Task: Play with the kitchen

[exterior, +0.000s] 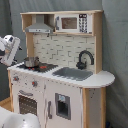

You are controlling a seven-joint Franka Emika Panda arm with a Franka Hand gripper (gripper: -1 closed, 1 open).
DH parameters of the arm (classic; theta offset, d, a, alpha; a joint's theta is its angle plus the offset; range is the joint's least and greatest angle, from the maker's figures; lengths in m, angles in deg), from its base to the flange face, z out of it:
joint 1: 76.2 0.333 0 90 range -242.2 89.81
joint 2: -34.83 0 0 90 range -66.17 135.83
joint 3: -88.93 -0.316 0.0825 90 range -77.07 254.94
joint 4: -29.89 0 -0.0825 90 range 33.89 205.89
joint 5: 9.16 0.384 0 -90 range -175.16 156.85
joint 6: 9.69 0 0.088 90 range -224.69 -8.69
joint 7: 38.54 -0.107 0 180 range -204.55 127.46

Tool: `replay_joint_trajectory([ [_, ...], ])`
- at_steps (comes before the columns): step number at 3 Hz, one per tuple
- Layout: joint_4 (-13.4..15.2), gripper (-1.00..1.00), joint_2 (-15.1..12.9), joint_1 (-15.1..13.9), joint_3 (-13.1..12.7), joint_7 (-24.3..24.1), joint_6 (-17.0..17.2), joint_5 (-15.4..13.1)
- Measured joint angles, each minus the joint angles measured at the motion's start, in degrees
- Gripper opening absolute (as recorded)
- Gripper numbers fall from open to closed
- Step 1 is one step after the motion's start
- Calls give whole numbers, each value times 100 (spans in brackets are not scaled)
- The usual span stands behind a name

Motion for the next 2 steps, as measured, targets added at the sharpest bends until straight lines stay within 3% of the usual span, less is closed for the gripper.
replay_joint_trajectory([
  [2, -574, 100, -683, -569, -525, -6, 464, 75],
])
